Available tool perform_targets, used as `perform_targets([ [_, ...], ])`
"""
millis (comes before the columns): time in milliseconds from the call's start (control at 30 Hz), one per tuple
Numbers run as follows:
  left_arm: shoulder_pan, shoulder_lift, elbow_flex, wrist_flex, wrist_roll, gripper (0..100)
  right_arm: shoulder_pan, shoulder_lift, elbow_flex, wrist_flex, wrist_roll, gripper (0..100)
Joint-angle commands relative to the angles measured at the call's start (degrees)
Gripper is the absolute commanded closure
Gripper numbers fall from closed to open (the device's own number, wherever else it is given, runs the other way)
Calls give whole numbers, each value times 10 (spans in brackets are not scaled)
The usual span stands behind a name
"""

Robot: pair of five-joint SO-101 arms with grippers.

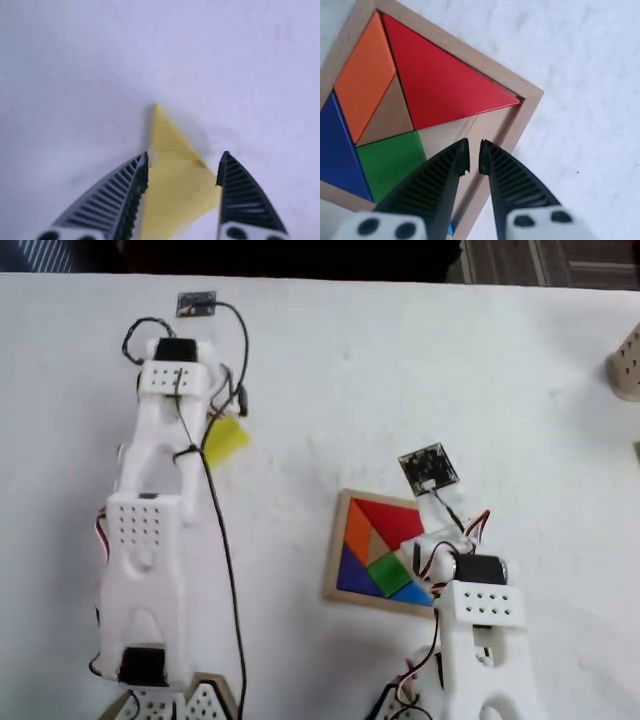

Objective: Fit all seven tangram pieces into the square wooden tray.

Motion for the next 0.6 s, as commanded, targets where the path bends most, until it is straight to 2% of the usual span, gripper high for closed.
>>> perform_targets([
  [0, -2, 15, -33, -15, -5, 764, -5, -11, -5, -15, 9, 950],
  [167, -12, 31, -33, 2, -1, 766, -5, -11, -5, -15, 9, 950],
  [400, 12, 9, -59, 140, -5, 766, -5, -11, -5, -15, 9, 950],
  [567, 38, 7, -24, 185, -7, 766, -5, -11, -5, -15, 9, 950],
])
